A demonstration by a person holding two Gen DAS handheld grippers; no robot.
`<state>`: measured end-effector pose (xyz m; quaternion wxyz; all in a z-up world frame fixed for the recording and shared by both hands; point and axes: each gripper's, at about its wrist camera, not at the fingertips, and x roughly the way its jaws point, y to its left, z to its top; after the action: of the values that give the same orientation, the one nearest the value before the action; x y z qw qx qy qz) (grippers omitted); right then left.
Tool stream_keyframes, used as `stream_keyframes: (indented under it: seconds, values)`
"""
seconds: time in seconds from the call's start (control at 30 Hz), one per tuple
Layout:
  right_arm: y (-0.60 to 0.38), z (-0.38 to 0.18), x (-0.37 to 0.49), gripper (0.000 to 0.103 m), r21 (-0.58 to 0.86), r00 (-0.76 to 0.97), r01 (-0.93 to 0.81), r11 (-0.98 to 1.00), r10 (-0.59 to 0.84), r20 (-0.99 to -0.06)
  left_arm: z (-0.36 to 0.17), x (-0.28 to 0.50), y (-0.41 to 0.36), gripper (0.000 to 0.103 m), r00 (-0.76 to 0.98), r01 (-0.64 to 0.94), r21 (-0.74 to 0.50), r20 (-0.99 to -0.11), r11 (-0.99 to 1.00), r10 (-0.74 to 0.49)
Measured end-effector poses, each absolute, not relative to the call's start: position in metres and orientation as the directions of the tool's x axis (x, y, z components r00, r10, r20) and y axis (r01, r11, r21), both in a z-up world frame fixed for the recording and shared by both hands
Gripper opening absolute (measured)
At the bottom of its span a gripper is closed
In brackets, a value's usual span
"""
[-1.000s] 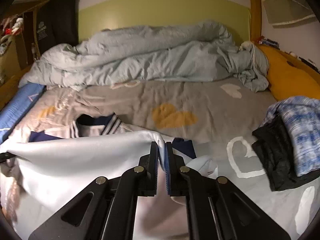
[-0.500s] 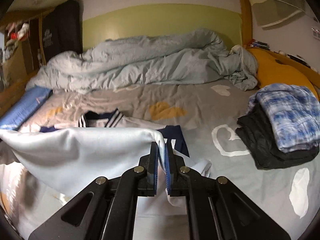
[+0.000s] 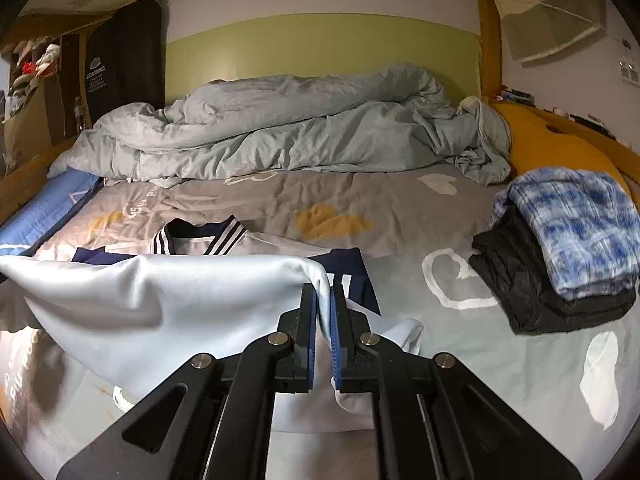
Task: Fold large clothes
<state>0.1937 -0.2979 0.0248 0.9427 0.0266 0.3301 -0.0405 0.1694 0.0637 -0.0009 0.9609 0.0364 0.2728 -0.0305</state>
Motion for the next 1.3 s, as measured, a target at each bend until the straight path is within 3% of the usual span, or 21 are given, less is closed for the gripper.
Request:
stream_keyframes:
  seconds: [0.13,0.27,0.5,0.53,0.57,0.6,0.67,0.73,0.83,1.1,1.3]
  values:
    - [-0.299,0.020,0.199,0.006,0.042,0.791,0.117,0.992,-0.067,-0.608,-0.021,0.210,0.074,0.022,0.838,0.056,-0.003,-0.544,0.998,-0.048]
    - [-0.291,0.003,0.227,0.006,-0.028,0.778,0.120,0.992,-0.112,-0.618,-0.052,0.245,0.080,0.022,0.830,0.031,-0.063,-0.554,0.998,-0.061]
    - [-0.288,-0.035,0.265,0.008,-0.092,0.739,0.123,0.988,-0.153,-0.657,-0.085,0.263,0.072,0.028,0.830,0.061,0.006,-0.556,0.998,-0.047]
    - [-0.287,-0.036,0.263,0.016,-0.088,0.745,0.135,0.987,-0.160,-0.647,-0.084,0.261,0.073,0.029,0.835,0.064,0.010,-0.548,0.998,-0.049]
    - [-0.285,-0.034,0.261,0.030,-0.084,0.748,0.147,0.986,-0.167,-0.642,-0.083,0.260,0.072,0.037,0.836,0.064,0.019,-0.547,0.998,-0.043]
    - [-0.283,-0.032,0.260,0.037,-0.073,0.752,0.150,0.986,-0.162,-0.639,-0.084,0.260,0.072,0.043,0.835,0.056,0.036,-0.550,0.998,-0.027]
    - [-0.279,-0.027,0.256,0.059,-0.060,0.756,0.154,0.986,-0.157,-0.636,-0.085,0.257,0.072,0.089,0.830,0.029,0.071,-0.558,0.997,0.015]
    - [-0.275,-0.018,0.250,0.066,-0.059,0.758,0.163,0.985,-0.163,-0.631,-0.083,0.247,0.076,0.098,0.838,0.006,0.091,-0.544,0.996,0.045]
    - [-0.269,-0.002,0.237,0.080,-0.066,0.766,0.160,0.985,-0.166,-0.621,-0.079,0.229,0.087,0.098,0.841,0.024,0.073,-0.541,0.997,0.020]
    - [-0.249,0.031,0.182,0.089,-0.075,0.776,0.119,0.990,-0.140,-0.615,-0.069,0.149,0.111,0.098,0.854,0.010,0.088,-0.519,0.996,0.037]
    - [-0.231,0.060,0.139,0.090,-0.083,0.787,0.122,0.989,-0.147,-0.599,-0.019,0.075,0.125,0.098,0.889,0.007,0.117,-0.455,0.993,0.047]
